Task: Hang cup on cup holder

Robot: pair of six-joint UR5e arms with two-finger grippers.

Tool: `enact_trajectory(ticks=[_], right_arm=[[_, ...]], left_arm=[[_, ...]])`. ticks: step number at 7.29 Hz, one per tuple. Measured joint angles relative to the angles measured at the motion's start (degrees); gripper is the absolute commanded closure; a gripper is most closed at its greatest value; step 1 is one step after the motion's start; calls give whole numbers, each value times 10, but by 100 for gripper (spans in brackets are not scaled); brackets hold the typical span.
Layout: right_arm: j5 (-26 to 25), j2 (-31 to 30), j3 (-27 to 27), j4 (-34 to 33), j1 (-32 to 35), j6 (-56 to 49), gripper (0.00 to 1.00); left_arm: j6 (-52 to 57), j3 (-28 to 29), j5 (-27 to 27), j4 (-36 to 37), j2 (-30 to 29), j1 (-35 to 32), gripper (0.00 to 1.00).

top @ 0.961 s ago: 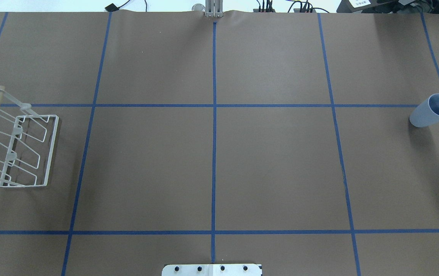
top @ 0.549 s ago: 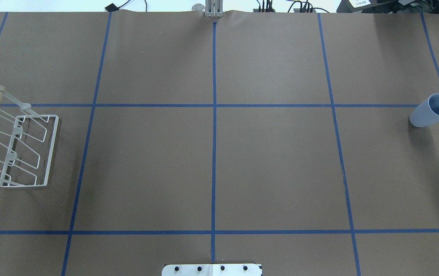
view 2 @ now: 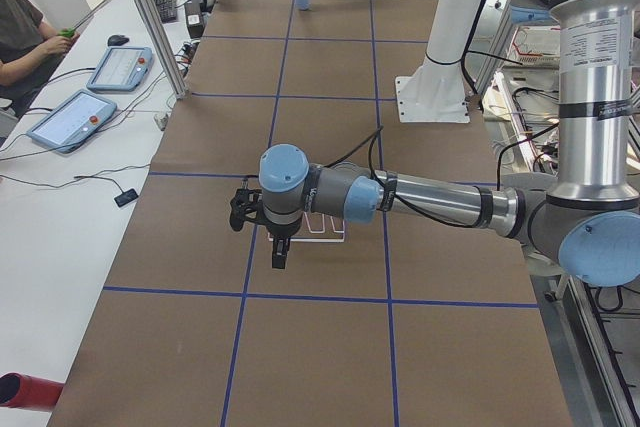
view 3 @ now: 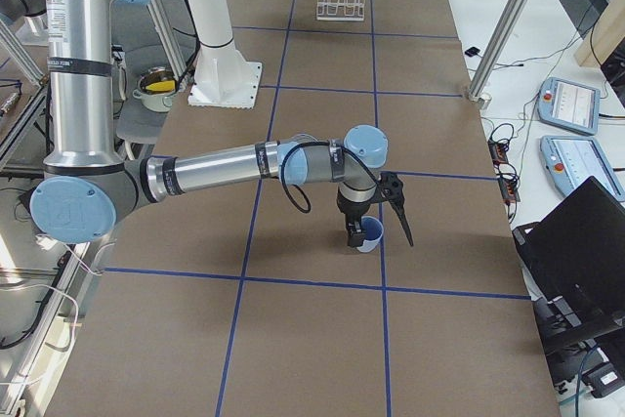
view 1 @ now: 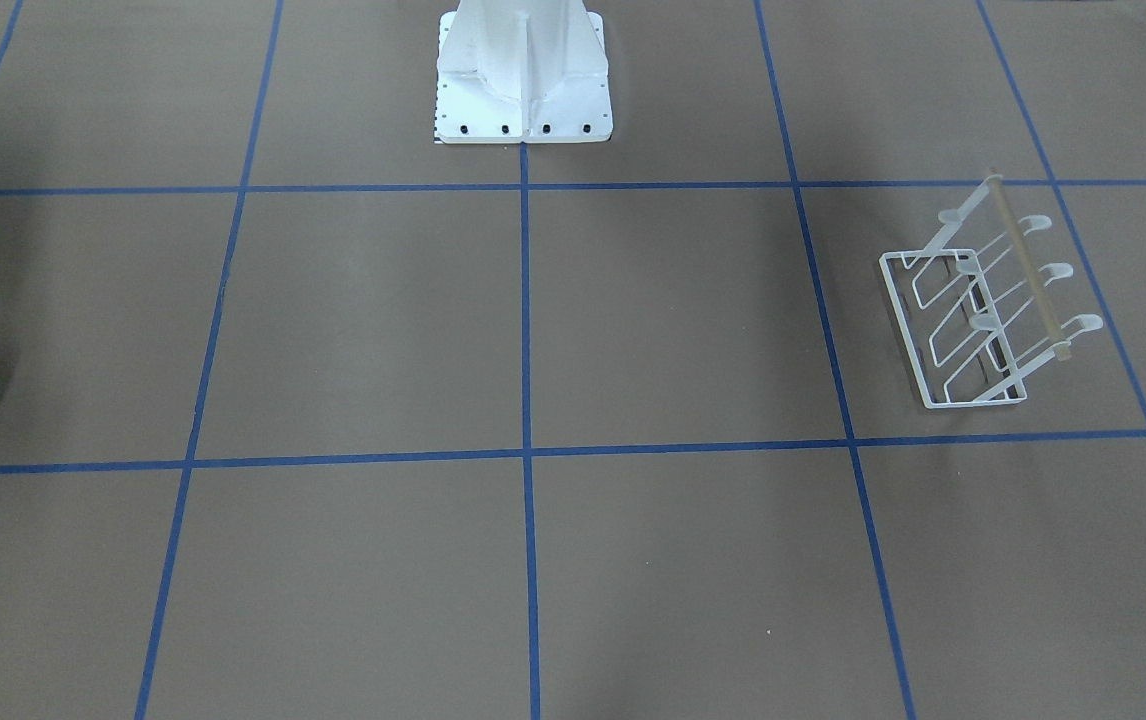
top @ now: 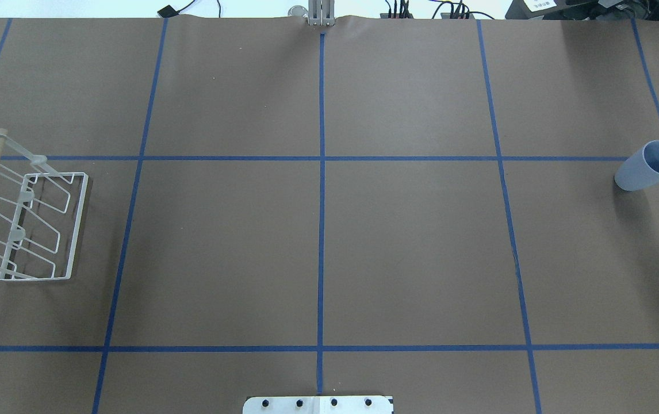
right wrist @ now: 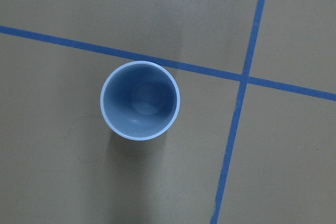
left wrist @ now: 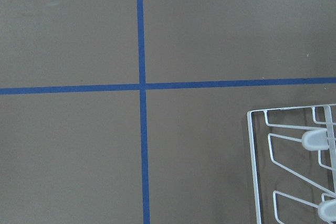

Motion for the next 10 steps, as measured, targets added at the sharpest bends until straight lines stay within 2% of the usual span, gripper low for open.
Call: enact_trajectory(ticks=[6,10], right_arm=[[-2,9,-17,1,-14,8,0],[25,86,-116,2,-22,41,0]], left_arm=[[1,-8,-1,-1,-1,3,2],[3,-8,0,-1,-1,3,2]])
